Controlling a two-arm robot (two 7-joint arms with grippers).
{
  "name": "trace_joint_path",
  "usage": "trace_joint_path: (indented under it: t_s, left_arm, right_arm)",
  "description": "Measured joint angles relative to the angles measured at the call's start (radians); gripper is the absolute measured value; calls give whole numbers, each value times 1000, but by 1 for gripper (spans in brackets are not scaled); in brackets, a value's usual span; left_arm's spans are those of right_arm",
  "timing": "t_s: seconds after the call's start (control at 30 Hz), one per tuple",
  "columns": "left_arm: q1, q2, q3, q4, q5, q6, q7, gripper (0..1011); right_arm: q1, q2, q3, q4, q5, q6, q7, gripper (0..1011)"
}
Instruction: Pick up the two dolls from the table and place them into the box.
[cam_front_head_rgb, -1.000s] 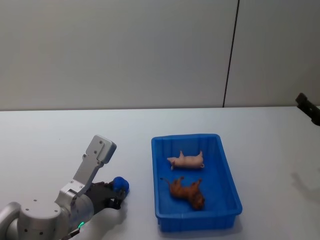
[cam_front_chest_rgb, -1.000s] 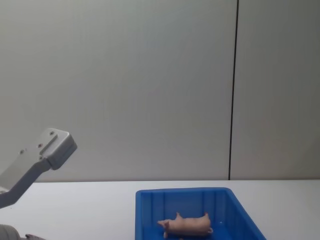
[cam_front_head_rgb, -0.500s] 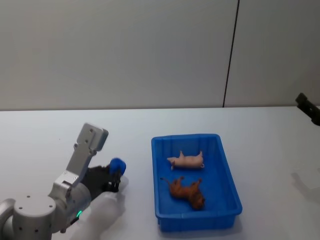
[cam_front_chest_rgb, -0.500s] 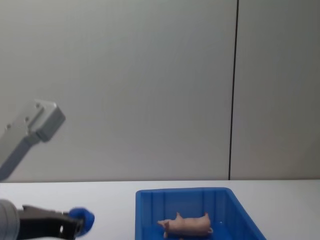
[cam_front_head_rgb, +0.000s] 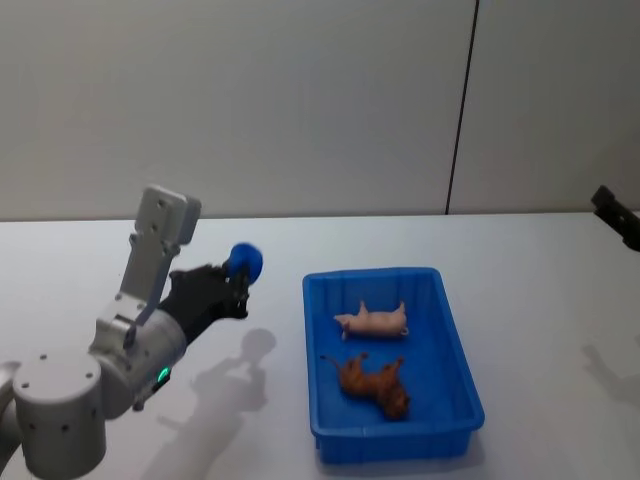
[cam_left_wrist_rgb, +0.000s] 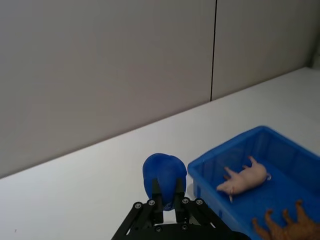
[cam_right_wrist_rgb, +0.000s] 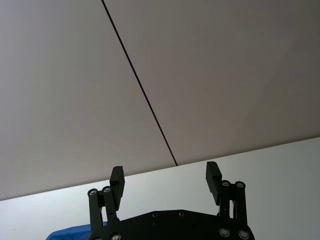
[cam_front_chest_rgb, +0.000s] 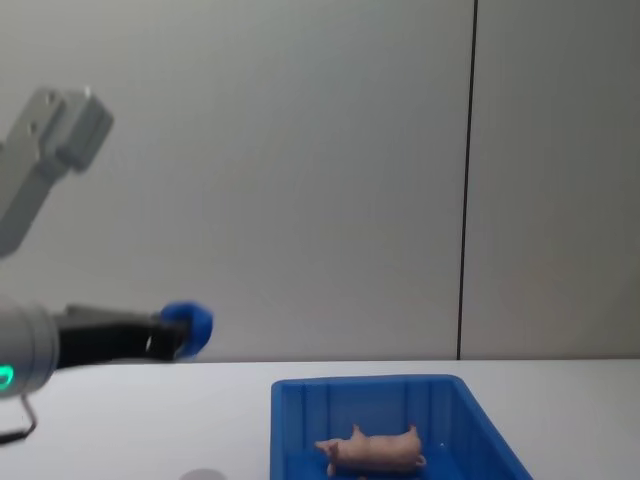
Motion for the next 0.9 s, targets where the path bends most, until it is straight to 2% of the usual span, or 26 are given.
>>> trace_joint_path:
  t_s: [0.37, 0.7, 0.9]
  left_arm:
    - [-55, -24, -7, 5, -24, -44, -114, 98]
    - [-104, -42, -4, 38, -30, -46, -257, 98]
    - [-137, -53, 5, 75, -18, -29, -373, 98]
  right_arm:
    - [0, 0, 0, 0, 0, 0, 0, 1001]
    - [0, 0, 0, 0, 0, 0, 0, 1001]
    - [0, 0, 0, 0, 0, 0, 0, 1001]
